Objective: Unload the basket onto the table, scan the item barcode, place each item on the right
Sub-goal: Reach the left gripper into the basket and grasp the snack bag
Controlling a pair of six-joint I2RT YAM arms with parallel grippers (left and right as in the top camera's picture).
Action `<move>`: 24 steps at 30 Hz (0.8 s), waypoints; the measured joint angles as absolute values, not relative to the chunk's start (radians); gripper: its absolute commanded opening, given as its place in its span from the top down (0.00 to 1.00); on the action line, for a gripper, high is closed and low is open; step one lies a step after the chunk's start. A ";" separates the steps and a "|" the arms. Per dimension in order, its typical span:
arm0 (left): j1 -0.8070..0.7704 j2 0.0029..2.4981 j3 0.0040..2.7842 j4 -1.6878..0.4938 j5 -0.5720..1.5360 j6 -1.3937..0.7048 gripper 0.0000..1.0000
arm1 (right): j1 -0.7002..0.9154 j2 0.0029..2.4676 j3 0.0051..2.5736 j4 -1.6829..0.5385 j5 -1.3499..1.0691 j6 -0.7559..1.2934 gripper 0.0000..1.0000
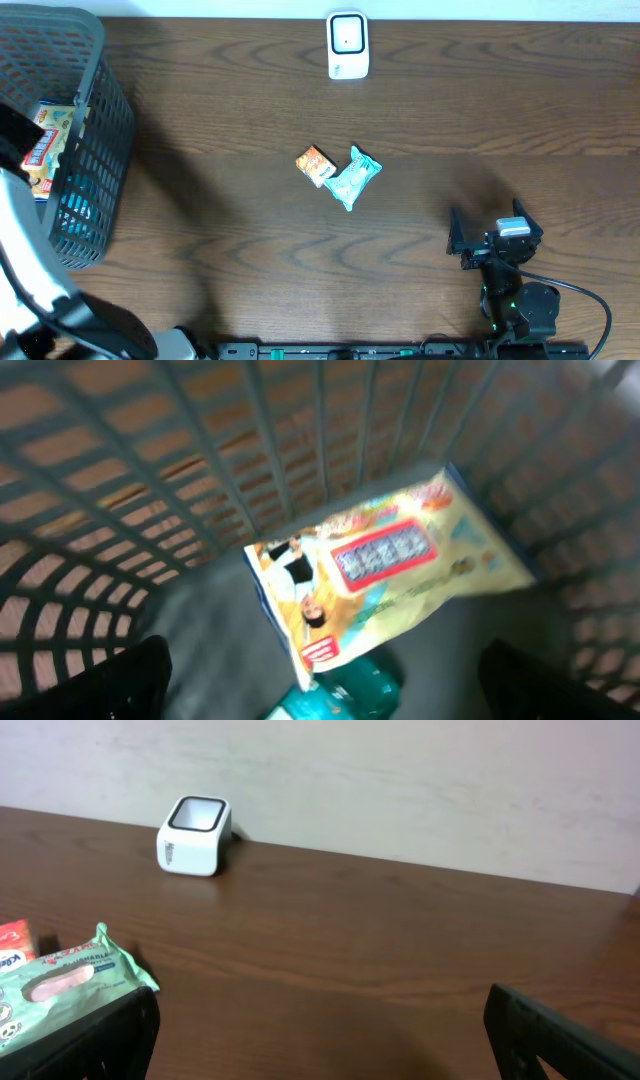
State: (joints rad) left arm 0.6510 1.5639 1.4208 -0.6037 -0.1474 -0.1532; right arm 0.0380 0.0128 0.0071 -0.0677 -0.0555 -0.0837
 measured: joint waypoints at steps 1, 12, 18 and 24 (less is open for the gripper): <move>0.651 1.584 1.421 -0.603 -0.132 -0.095 0.02 | 0.038 0.013 0.007 -0.068 -0.056 -0.084 0.01; 0.658 1.779 1.421 -0.477 -0.035 0.273 0.02 | 0.038 0.013 0.007 -0.068 -0.056 -0.084 0.01; 0.660 1.925 1.421 -0.370 -0.002 0.344 0.02 | 0.038 0.013 0.007 -0.068 -0.056 -0.084 0.01; 0.653 2.057 1.427 -0.303 0.015 0.513 0.02 | 0.038 0.013 0.007 -0.068 -0.056 -0.084 0.01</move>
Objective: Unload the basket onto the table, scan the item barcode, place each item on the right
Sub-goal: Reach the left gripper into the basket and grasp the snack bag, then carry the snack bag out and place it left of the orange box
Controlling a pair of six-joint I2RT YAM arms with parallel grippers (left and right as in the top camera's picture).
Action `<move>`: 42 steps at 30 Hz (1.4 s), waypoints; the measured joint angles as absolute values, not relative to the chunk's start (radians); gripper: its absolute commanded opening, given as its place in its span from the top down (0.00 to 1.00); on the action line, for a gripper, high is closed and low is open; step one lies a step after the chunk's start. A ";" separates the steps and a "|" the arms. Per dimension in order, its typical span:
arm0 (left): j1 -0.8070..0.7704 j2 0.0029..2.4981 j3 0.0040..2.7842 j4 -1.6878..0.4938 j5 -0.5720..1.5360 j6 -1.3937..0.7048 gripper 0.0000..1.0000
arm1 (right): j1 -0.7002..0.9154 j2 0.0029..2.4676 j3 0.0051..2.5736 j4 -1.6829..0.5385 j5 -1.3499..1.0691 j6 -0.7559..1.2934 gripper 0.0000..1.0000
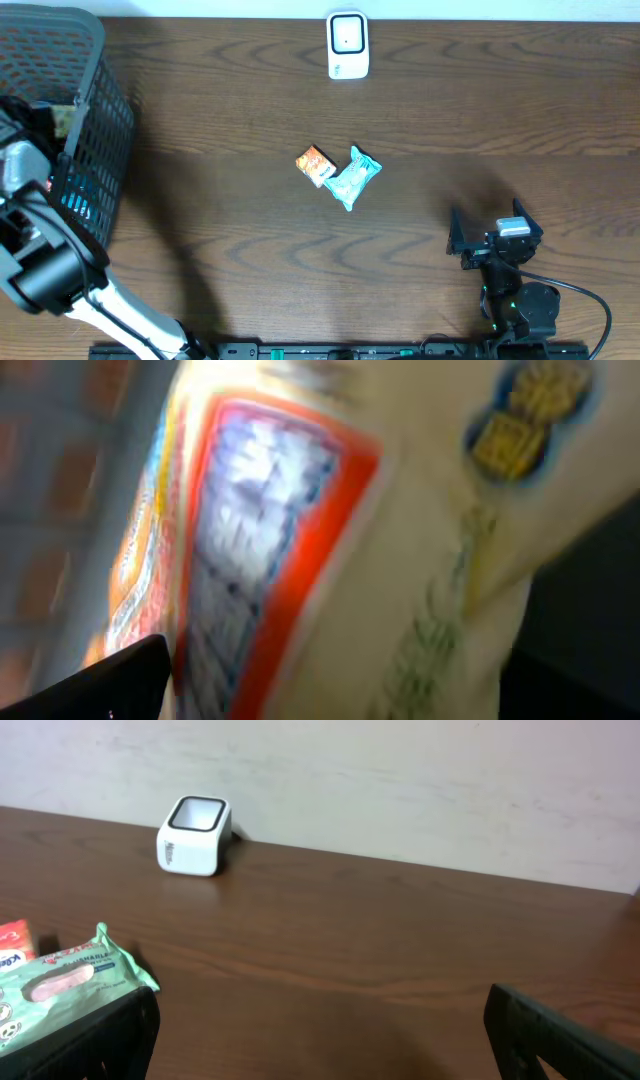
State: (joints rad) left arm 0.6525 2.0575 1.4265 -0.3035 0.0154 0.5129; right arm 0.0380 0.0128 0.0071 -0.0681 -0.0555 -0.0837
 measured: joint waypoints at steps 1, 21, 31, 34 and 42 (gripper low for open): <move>0.651 2.061 1.431 -0.293 0.014 0.542 0.02 | 0.038 0.013 0.007 -0.068 -0.056 -0.084 0.01; 0.640 2.086 1.476 -0.266 0.015 0.634 0.93 | 0.038 0.013 0.007 -0.068 -0.056 -0.084 0.01; 0.640 1.749 1.409 -0.158 0.016 0.238 0.93 | 0.038 0.013 0.007 -0.068 -0.056 -0.084 0.01; 0.640 1.544 1.415 -0.148 0.017 0.090 0.93 | 0.038 0.013 0.007 -0.068 -0.056 -0.084 0.01; 0.607 1.204 1.435 -0.171 0.100 -0.329 0.93 | 0.038 0.013 0.007 -0.068 -0.056 -0.084 0.01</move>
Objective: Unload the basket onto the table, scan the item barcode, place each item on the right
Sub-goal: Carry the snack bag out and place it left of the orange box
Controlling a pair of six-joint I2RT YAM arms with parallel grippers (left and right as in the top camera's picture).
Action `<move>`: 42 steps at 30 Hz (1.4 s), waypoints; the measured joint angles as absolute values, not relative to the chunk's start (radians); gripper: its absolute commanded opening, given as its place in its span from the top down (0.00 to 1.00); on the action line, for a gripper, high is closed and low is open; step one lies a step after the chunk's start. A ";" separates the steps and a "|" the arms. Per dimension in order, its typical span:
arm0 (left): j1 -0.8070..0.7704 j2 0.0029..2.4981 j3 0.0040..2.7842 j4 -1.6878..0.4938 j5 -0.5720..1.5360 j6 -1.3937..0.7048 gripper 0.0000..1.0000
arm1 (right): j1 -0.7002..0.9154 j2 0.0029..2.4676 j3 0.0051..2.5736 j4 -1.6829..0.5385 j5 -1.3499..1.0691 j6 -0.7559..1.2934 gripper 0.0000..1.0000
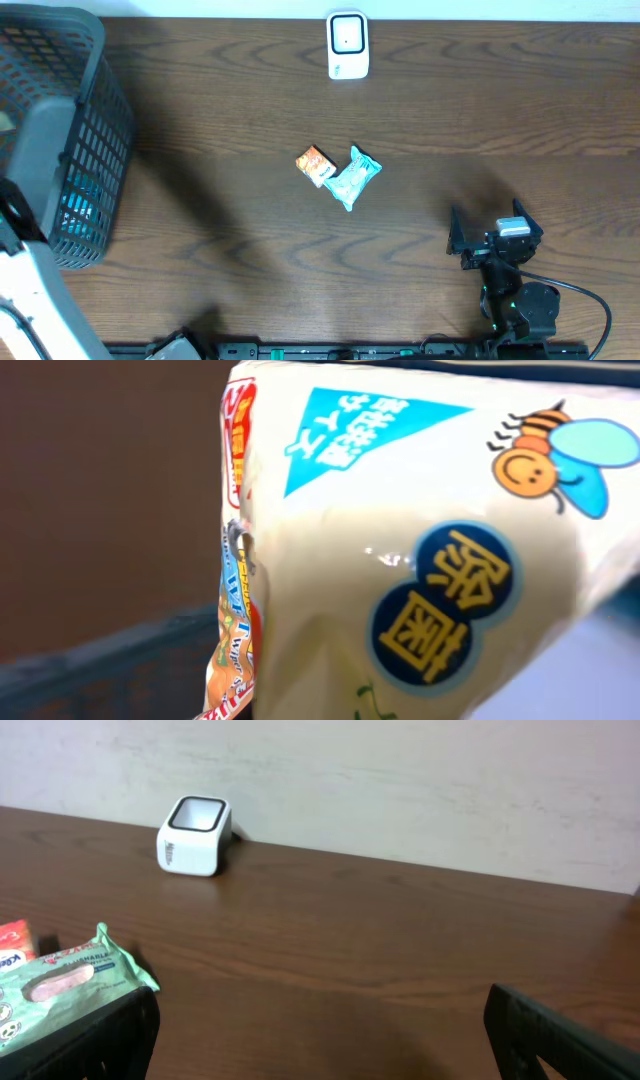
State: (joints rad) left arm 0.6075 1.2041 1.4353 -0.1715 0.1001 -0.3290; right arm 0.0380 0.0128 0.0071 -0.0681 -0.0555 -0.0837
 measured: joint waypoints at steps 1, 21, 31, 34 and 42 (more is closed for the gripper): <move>0.590 1.192 1.435 -0.176 0.148 -0.355 0.93 | 0.038 0.013 0.007 -0.068 -0.056 -0.084 0.01; -0.302 1.669 1.251 -0.743 0.118 -0.385 0.93 | 0.038 0.013 0.007 -0.068 -0.056 -0.084 0.01; -0.346 1.893 1.251 -0.557 0.082 -0.636 0.02 | 0.038 0.013 0.007 -0.068 -0.056 -0.084 0.01; -0.352 1.888 1.257 -0.583 0.091 -0.622 0.02 | 0.038 0.013 0.007 -0.068 -0.056 -0.084 0.01; -0.347 1.737 1.277 -0.685 0.061 -0.550 0.02 | 0.038 0.013 0.007 -0.068 -0.056 -0.084 0.01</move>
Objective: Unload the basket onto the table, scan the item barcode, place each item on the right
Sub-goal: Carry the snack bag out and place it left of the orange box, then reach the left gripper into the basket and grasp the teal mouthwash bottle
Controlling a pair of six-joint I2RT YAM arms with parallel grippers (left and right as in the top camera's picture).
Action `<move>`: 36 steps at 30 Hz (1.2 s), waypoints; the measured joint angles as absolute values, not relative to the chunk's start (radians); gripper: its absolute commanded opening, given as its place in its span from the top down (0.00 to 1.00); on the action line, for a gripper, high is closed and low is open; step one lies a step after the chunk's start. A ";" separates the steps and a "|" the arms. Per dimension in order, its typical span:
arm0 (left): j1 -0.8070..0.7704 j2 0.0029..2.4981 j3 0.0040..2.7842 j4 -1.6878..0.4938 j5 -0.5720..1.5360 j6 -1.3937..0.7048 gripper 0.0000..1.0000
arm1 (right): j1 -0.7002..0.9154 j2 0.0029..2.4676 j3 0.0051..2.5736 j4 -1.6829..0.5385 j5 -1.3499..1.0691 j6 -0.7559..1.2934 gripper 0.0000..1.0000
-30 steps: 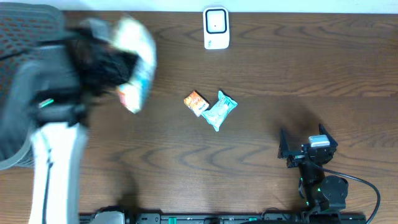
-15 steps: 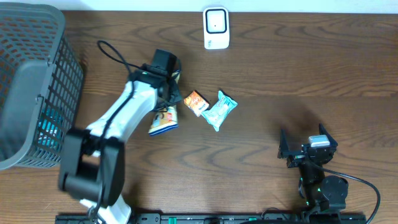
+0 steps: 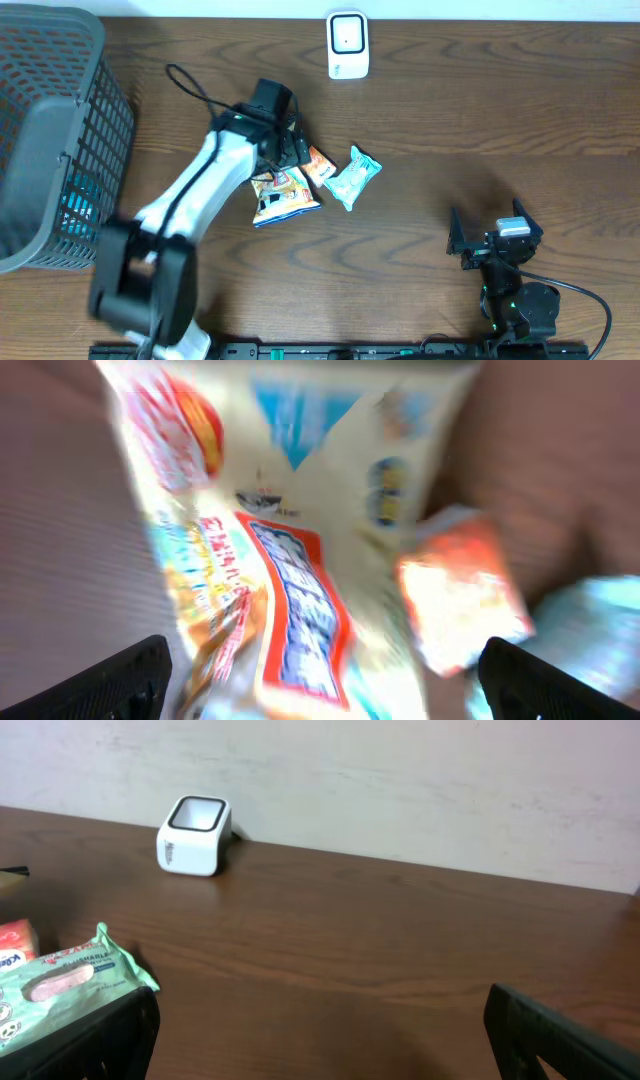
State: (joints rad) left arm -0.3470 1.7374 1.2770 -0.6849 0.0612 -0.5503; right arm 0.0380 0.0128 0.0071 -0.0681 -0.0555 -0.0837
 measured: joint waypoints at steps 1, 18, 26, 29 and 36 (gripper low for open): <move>-0.347 1.685 1.281 -0.687 0.047 -0.540 0.02 | 0.038 0.013 0.007 -0.068 -0.056 -0.084 0.01; -0.233 1.050 1.325 -0.372 -0.453 -0.154 0.02 | 0.038 0.013 0.007 -0.068 -0.056 -0.084 0.01; 0.027 1.047 1.325 -0.077 -0.487 0.084 0.02 | 0.038 0.013 0.007 -0.068 -0.056 -0.084 0.01; 0.163 1.085 1.326 -0.129 -0.495 0.053 0.02 | 0.038 0.013 0.007 -0.068 -0.056 -0.084 0.01; 0.437 1.249 1.326 -0.359 -0.422 -0.052 0.02 | 0.038 0.013 0.007 -0.068 -0.056 -0.084 0.01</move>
